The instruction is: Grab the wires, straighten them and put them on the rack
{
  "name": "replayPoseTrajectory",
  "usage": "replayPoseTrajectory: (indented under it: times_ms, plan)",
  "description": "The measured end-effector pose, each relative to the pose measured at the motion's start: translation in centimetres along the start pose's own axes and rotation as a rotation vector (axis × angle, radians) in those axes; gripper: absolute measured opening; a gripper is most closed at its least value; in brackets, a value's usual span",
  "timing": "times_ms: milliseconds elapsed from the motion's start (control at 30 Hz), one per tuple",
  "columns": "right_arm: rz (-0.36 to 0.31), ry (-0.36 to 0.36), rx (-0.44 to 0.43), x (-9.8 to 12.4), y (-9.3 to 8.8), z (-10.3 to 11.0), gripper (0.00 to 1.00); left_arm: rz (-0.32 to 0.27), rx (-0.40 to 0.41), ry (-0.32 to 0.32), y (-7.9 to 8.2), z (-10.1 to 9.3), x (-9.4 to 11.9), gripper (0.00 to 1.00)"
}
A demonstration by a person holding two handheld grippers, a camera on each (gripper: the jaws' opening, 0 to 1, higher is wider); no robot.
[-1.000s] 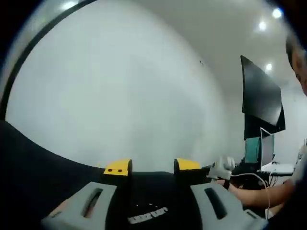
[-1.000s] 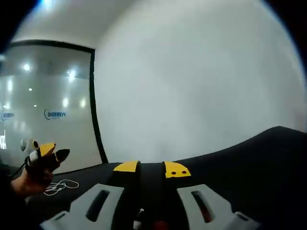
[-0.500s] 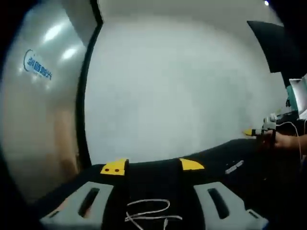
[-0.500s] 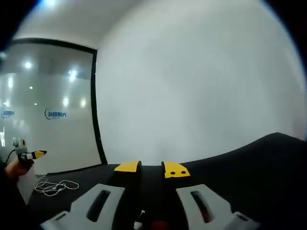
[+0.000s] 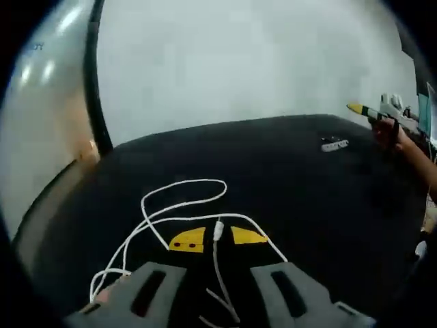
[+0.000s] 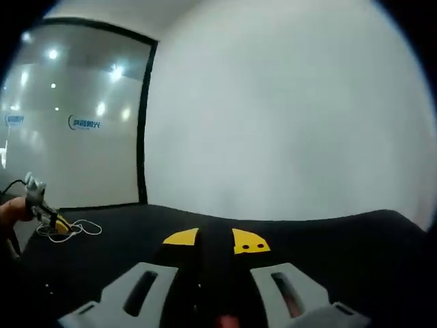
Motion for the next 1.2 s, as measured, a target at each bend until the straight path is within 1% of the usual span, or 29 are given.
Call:
replayPoseTrajectory:
  times_ms: [33, 100, 133, 167, 200, 233, 267, 300, 333, 367, 400, 467, 533, 567, 600, 633, 667, 700, 733, 767, 800, 833, 867, 900, 967, 1000, 1033, 1100, 1200]
  plan:
    - [0.0, 0.002, 0.006, 0.0, 0.0, 0.2, 0.14, 0.021, -0.052, 0.002, -0.1, -0.2, -0.3, 0.15]
    - [-0.007, -0.006, 0.015, 0.2, 0.1, 0.2, 0.14, 0.085, -0.09, 0.005, -0.6, -0.1, -0.8, 0.09]
    - [-0.011, -0.01, 0.01, 0.3, 0.3, 0.0, 0.14, 0.056, -0.078, 0.007, 0.0, -0.1, -0.6, 0.07]
    - [-0.015, -0.014, 0.0, 0.4, 0.4, -0.2, 0.14, 0.054, -0.075, 0.018, 0.2, 0.1, 0.3, 0.03]
    - [-0.016, -0.021, -0.007, 0.2, 0.4, -0.5, 0.14, 0.039, -0.101, -0.001, 0.8, -0.3, 1.7, 0.02]
    - [-0.018, -0.032, -0.013, 0.2, 0.4, -0.8, 0.14, -0.012, -0.124, 0.019, 2.0, -0.4, 3.3, 0.02]
    - [-0.02, -0.043, -0.017, 0.2, 0.4, -1.1, 0.14, -0.063, -0.102, 0.026, 3.0, -1.1, 5.2, 0.02]
    - [-0.014, -0.052, -0.015, 0.3, 0.4, -1.3, 0.14, -0.11, -0.088, 0.001, 4.2, -1.9, 6.9, 0.02]
    - [-0.01, -0.061, -0.011, 0.4, 0.6, -1.5, 0.14, -0.189, -0.065, -0.035, 5.8, -2.4, 8.2, 0.02]
    - [-0.027, -0.074, -0.019, 0.5, 0.9, -1.6, 0.14, -0.29, -0.039, -0.069, 7.7, -2.6, 9.3, 0.02]
    - [-0.045, -0.078, -0.049, 0.7, 1.2, -1.5, 0.14, -0.36, -0.02, -0.099, 9.4, -3.0, 10.1, 0.02]
    - [-0.064, -0.058, -0.114, 0.7, 1.8, -1.4, 0.14, -0.439, -0.035, -0.128, 12.2, -3.3, 11.0, 0.02]
    - [-0.074, -0.062, -0.116, 1.0, 1.7, -1.2, 0.14, -0.487, -0.108, -0.16, 14.8, -4.4, 10.6, 0.02]
    - [-0.066, -0.069, -0.107, 0.9, 1.5, -1.2, 0.13, -0.526, -0.085, -0.205, 16.3, -5.5, 10.2, 0.02]
    - [-0.047, -0.07, -0.092, 0.7, 1.2, -1.2, 0.13, -0.532, -0.078, -0.281, 17.4, -7.1, 9.4, 0.02]
    - [-0.037, -0.068, -0.083, 0.6, 0.9, -1.1, 0.13, -0.53, -0.068, -0.333, 18.5, -8.6, 8.5, 0.02]
    - [-0.033, -0.068, -0.078, 0.6, 0.8, -1.1, 0.13, -0.542, -0.035, -0.352, 19.3, -9.3, 7.7, 0.02]
    - [-0.027, -0.067, -0.072, 0.5, 0.7, -1.0, 0.13, -0.552, -0.029, -0.382, 20.6, -11.1, 5.6, 0.02]
    - [-0.023, -0.065, -0.065, 0.4, 0.6, -0.9, 0.13, -0.545, -0.008, -0.41, 21.1, -12.6, 3.8, 0.02]
    - [-0.021, -0.06, -0.057, 0.4, 0.6, -0.7, 0.13, -0.504, 0.029, -0.449, 21.3, -14.0, 1.7, 0.02]
    - [-0.019, -0.052, -0.046, 0.3, 0.6, -0.6, 0.13, -0.449, 0.027, -0.499, 21.1, -15.5, -0.5, 0.02]
    - [-0.016, -0.045, -0.037, 0.3, 0.6, -0.4, 0.13, -0.395, 0.06, -0.542, 20.8, -16.7, -2.8, 0.02]
    - [-0.009, -0.04, -0.025, 0.4, 0.5, -0.2, 0.13, -0.33, 0.081, -0.552, 20.4, -17.3, -5.0, 0.02]
    - [-0.005, -0.037, -0.017, 0.3, 0.4, -0.1, 0.13, -0.288, 0.083, -0.549, 20.1, -17.6, -7.0, 0.02]
    - [0.003, -0.02, -0.005, 0.3, 0.4, 0.2, 0.13, -0.25, 0.185, -0.577, 20.0, -18.0, -10.0, 0.02]
    - [0.004, -0.005, 0.002, 0.4, 0.5, 0.6, 0.13, -0.223, 0.228, -0.601, 19.7, -18.2, -11.1, 0.02]
    - [0.01, 0.007, 0.007, 0.4, 0.5, 0.9, 0.13, -0.185, 0.272, -0.603, 19.4, -18.2, -12.0, 0.02]
    - [0.021, 0.035, 0.009, 0.2, 0.4, 1.5, 0.13, -0.171, 0.238, -0.575, 18.8, -18.2, -13.1, 0.02]
    - [0.036, 0.084, 0.02, -0.1, 0.4, 2.9, 0.13, -0.168, 0.257, -0.554, 18.5, -18.0, -14.0, 0.02]
Point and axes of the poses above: the point that each gripper's makers call its tool centre point, and the gripper's own axes: x roughly backward along the fingers, z roughly to its left, y roughly out of its top, the point moved 5 cm from there along x, roughly backward along the fingers, and after that the axes turned 11 degrees about -x, right-handed, at the moved point
